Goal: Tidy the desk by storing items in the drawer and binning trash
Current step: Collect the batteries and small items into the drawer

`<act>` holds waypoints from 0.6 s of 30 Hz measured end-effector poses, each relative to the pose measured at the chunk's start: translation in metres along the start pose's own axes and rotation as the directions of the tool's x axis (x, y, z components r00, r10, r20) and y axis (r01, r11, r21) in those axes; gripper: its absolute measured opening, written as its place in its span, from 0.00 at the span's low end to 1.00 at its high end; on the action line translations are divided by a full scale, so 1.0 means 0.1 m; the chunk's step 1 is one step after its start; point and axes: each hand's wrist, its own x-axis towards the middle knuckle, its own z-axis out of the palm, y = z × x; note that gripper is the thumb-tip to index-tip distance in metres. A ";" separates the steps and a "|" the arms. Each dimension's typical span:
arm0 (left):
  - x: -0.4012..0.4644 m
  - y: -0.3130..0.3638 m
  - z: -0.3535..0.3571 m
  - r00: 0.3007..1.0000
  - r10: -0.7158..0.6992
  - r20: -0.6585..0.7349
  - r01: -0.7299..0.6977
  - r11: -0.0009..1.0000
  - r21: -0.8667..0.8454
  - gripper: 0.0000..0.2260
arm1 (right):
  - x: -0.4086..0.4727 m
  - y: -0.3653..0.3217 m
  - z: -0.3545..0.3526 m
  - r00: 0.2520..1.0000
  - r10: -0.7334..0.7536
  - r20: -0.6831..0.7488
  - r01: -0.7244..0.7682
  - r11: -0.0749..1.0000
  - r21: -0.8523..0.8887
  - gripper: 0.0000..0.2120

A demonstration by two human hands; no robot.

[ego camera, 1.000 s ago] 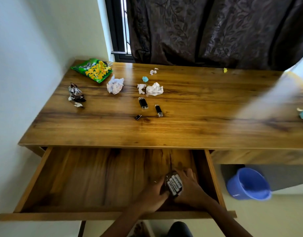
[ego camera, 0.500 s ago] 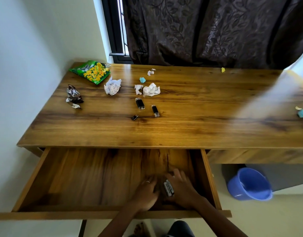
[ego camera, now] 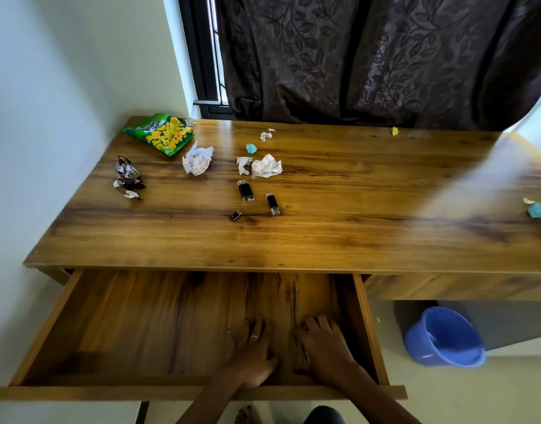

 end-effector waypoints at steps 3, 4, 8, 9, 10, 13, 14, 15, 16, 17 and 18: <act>0.00 -0.01 0.00 1.000 0.000 0.008 -0.001 1.000 0.020 0.34 | -0.04 0.11 0.02 1.000 0.025 0.013 -0.025 1.000 -0.013 0.33; 0.00 -0.01 0.00 1.000 0.001 0.012 -0.001 1.000 0.020 0.34 | -0.05 0.14 0.02 0.999 0.027 0.020 -0.027 1.000 -0.015 0.34; -0.02 -0.01 -0.02 1.000 0.005 0.028 -0.005 1.000 0.024 0.34 | -0.04 0.12 -0.01 0.999 0.029 0.043 -0.028 0.999 -0.033 0.34; -0.02 -0.01 -0.02 1.000 0.005 0.026 -0.005 1.000 0.024 0.34 | -0.04 0.11 -0.02 0.999 0.031 0.045 -0.029 0.999 -0.032 0.33; -0.02 -0.01 -0.01 1.000 0.006 0.019 -0.006 1.000 0.017 0.34 | -0.04 0.09 -0.03 0.998 0.032 0.051 -0.031 0.999 -0.028 0.33; -0.01 0.00 -0.01 0.996 0.033 -0.078 -0.034 0.999 -0.018 0.34 | -0.05 0.09 -0.09 0.997 0.040 0.064 -0.041 0.999 0.017 0.34; -0.02 0.01 -0.01 0.987 0.054 -0.153 -0.058 0.998 -0.021 0.33 | -0.04 0.08 -0.11 0.998 0.045 0.044 -0.047 0.998 0.050 0.33; -0.02 0.02 -0.01 0.966 0.087 -0.245 -0.094 0.995 -0.015 0.31 | -0.04 0.07 -0.14 0.999 0.053 0.004 -0.053 0.994 0.092 0.30; -0.03 0.02 -0.02 0.933 0.130 -0.336 -0.139 0.990 -0.004 0.29 | -0.02 0.05 -0.17 0.997 0.063 -0.054 -0.054 0.988 0.143 0.27; -0.04 0.03 -0.04 0.895 0.175 -0.411 -0.188 0.982 0.008 0.27 | -0.01 0.03 -0.22 0.990 0.074 -0.123 -0.048 0.978 0.201 0.23; -0.05 0.03 -0.07 0.855 0.214 -0.473 -0.235 0.972 0.015 0.25 | 0.00 0.00 -0.27 0.977 0.083 -0.196 -0.029 0.964 0.265 0.20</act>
